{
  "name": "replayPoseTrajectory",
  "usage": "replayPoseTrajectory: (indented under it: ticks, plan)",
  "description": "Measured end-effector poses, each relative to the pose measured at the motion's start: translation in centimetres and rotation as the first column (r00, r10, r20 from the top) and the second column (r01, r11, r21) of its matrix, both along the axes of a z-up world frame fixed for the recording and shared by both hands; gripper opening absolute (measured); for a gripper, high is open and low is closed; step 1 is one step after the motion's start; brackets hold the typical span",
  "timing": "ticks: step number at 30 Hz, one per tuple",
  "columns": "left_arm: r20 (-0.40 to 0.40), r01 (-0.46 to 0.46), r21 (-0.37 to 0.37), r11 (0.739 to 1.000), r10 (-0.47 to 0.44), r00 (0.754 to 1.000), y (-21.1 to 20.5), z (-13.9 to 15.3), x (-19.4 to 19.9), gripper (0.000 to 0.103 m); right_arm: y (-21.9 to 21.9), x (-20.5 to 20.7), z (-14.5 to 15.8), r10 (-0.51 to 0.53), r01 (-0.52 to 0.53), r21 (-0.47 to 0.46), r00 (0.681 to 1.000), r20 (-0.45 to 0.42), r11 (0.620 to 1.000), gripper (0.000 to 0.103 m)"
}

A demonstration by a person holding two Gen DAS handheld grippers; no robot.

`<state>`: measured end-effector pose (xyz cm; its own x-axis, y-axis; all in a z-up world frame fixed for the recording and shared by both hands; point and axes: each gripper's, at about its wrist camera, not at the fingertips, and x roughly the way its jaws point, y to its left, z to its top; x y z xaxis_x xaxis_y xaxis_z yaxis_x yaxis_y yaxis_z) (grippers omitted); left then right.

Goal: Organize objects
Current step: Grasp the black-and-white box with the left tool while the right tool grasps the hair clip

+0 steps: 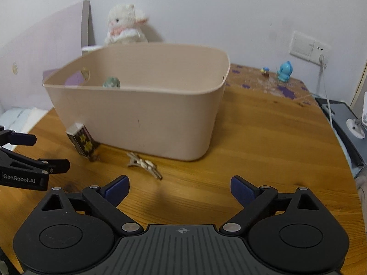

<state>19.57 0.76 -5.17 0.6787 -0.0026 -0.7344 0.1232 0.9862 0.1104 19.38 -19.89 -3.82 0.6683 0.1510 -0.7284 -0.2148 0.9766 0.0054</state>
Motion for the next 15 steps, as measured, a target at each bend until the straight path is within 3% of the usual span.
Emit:
replayPoseTrajectory:
  ticks: [15]
  plan:
    - [-0.086,0.009,-0.06,0.998,-0.015,0.996,0.3,-3.8,4.0,0.094,2.9,3.6,-4.4,0.061,-0.063,-0.031,0.997,-0.038,0.998,0.09]
